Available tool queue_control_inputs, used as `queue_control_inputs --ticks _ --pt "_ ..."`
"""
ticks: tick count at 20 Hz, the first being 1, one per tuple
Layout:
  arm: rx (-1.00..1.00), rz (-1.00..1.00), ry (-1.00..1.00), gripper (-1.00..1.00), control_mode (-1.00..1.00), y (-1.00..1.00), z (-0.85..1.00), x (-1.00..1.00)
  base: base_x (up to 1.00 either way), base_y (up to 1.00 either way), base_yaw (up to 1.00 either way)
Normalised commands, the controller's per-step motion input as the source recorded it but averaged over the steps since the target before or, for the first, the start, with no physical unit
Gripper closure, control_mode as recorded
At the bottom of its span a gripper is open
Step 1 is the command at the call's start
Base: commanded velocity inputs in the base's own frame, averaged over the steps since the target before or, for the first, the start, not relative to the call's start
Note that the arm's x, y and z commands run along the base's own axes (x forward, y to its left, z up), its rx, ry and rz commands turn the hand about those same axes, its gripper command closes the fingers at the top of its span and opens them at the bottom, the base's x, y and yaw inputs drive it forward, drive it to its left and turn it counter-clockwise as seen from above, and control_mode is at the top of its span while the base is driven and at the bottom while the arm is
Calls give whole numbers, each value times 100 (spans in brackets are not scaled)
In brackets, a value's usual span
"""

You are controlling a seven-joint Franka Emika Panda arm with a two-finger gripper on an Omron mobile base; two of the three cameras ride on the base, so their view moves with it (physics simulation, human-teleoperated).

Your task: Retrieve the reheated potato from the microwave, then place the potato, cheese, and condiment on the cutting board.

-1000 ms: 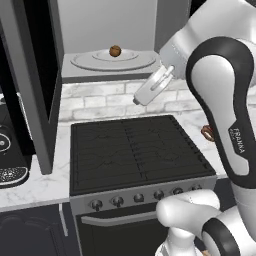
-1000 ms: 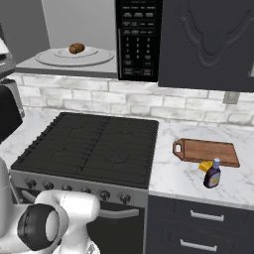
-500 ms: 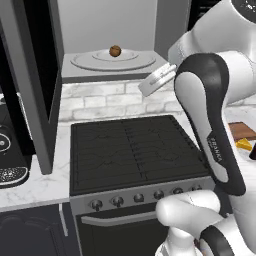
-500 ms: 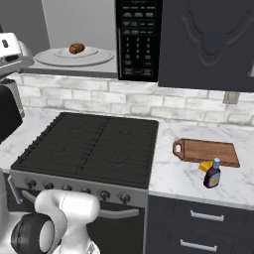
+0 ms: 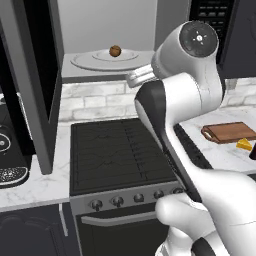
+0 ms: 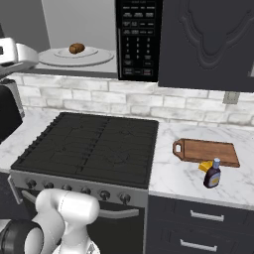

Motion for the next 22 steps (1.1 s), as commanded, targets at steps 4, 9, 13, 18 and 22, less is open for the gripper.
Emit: queue_control_inputs --ticks 4,9,13,18,22 --pt "8 -28 -7 -100 -100 -11 16 53 0 0 0" --pt "11 -17 -3 -100 -100 -21 12 60 0 0 0" --pt "15 -10 0 -100 -100 -10 12 66 0 0 0" --pt "16 -2 0 -100 -100 -3 12 64 0 0 0" --pt "16 0 2 -100 -100 -1 4 60 0 0 0"
